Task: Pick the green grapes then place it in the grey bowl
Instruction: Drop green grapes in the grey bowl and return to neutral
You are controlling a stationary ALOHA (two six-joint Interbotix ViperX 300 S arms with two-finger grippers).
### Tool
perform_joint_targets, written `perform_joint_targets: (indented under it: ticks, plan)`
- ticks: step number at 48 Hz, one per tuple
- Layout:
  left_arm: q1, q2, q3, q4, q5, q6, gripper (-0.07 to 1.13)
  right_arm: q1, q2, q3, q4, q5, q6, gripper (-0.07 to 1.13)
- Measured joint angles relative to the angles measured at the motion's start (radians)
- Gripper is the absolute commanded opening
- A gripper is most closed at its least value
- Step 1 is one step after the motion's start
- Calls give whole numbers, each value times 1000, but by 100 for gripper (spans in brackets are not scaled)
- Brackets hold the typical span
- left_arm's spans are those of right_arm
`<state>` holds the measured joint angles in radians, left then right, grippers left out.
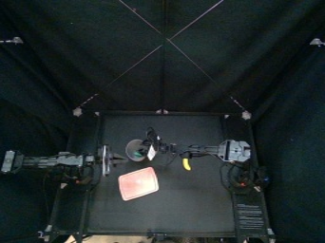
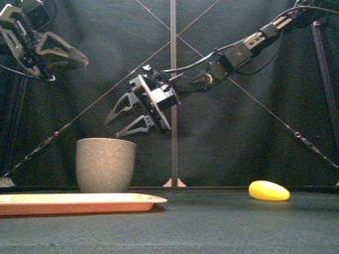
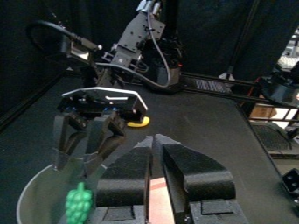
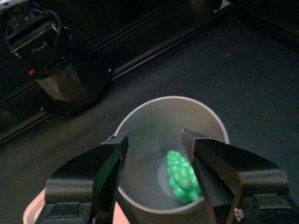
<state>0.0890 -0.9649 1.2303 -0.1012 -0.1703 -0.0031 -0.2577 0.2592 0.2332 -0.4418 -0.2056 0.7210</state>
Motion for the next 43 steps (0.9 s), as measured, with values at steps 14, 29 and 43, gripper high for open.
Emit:
perform_joint_targets:
  ticks: [14,29,43]
  plan:
    - [2,2,0,-2,2,2,54,32,-218,173,-213,-35,-2,88]
    - [5,2,0,-2,0,3,54,71,-370,390,-345,-176,-5,88]
    - [12,0,11,-2,2,5,54,66,-529,548,-341,-229,-5,88]
